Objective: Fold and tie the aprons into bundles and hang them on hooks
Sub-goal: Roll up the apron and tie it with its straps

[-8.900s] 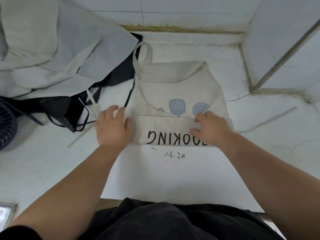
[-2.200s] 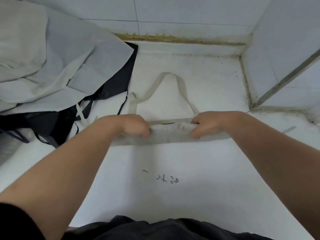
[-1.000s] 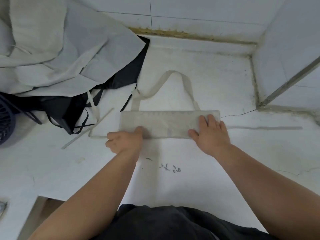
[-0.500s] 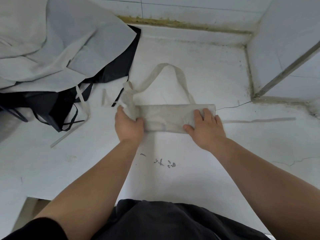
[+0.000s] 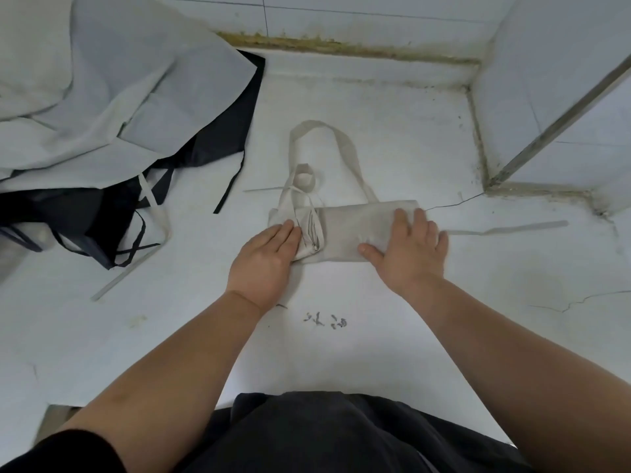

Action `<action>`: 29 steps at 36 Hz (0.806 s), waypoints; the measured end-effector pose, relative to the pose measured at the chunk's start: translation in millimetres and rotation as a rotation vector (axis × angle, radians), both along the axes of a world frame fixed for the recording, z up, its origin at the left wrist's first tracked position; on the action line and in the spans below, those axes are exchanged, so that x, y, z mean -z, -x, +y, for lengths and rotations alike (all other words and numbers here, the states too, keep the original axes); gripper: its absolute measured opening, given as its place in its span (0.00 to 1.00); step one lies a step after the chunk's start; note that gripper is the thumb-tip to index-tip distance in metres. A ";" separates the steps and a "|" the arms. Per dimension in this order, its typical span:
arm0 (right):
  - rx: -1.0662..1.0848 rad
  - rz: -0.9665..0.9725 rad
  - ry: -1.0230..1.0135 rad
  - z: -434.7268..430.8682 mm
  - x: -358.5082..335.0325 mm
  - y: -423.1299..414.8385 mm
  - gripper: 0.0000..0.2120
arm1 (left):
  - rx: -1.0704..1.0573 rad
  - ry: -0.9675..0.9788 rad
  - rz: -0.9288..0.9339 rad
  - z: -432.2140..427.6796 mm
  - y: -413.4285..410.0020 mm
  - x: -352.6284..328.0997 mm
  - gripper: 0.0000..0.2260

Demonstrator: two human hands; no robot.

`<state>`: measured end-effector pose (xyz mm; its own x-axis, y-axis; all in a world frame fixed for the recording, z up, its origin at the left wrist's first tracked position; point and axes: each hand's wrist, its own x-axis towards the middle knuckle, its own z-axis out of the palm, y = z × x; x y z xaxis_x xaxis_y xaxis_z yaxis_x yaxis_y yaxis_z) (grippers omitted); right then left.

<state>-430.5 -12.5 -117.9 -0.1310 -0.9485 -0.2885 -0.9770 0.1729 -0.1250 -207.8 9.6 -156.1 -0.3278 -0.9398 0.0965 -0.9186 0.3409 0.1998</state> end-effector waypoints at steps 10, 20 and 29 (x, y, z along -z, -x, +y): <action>1.190 -1.018 0.190 -16.2 -12.3 -4.1 0.40 | -0.090 -0.127 0.188 6.6 4.6 -3.8 0.23; 0.954 -1.039 0.256 -20.3 -4.7 -18.2 0.12 | -0.105 -0.172 0.199 4.9 2.7 -8.2 0.21; -0.385 0.059 0.135 -3.3 -5.2 -42.1 0.26 | -0.056 -0.053 -0.006 -0.6 8.9 -12.1 0.24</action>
<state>-388.4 -15.8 -112.7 0.2278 -0.9603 -0.1609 -0.9734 -0.2204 -0.0629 -216.7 9.0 -144.0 -0.2751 -0.9604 0.0447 -0.9372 0.2782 0.2104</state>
